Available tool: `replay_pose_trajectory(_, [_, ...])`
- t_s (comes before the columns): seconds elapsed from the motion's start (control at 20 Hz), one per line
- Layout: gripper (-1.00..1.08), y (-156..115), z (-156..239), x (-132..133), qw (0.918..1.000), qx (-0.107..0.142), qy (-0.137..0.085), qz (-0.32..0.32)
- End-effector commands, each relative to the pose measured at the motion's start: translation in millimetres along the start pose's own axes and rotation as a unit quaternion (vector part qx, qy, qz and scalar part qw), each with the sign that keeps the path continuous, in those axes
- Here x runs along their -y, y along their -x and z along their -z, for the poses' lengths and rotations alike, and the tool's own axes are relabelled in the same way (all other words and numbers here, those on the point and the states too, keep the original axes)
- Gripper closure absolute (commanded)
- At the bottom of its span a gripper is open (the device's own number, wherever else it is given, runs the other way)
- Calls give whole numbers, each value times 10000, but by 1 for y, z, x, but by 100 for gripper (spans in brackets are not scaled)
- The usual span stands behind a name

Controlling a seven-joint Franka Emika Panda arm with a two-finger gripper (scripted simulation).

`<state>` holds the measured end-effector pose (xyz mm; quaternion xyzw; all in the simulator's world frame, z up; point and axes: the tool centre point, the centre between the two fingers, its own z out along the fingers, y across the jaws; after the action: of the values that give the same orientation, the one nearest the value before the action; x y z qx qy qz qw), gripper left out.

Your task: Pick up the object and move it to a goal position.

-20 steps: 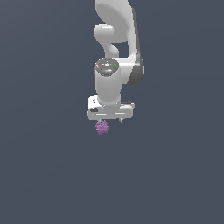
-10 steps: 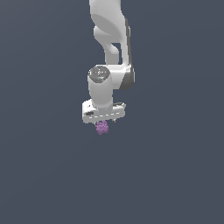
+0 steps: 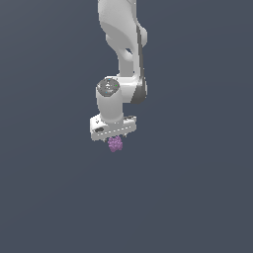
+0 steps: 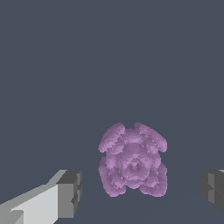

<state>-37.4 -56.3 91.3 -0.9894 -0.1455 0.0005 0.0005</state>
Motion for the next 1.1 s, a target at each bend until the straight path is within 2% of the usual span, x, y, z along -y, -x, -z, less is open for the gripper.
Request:
replay_pose_trajectory(0.0, [-92, 1, -2, -1, 10000, -4, 5, 49])
replay_pose_trajectory(0.3, [-92, 1, -7, -1, 10000, -1, 3, 33])
replay_pose_trajectory(0.75, [-92, 2, -45, -1, 10000, -4, 5, 50])
replay_pose_trajectory(1.0, [-92, 2, -52, -1, 10000, -4, 5, 52])
replay_pose_trajectory(1.05, [108, 2, -52, -1, 10000, -4, 5, 52])
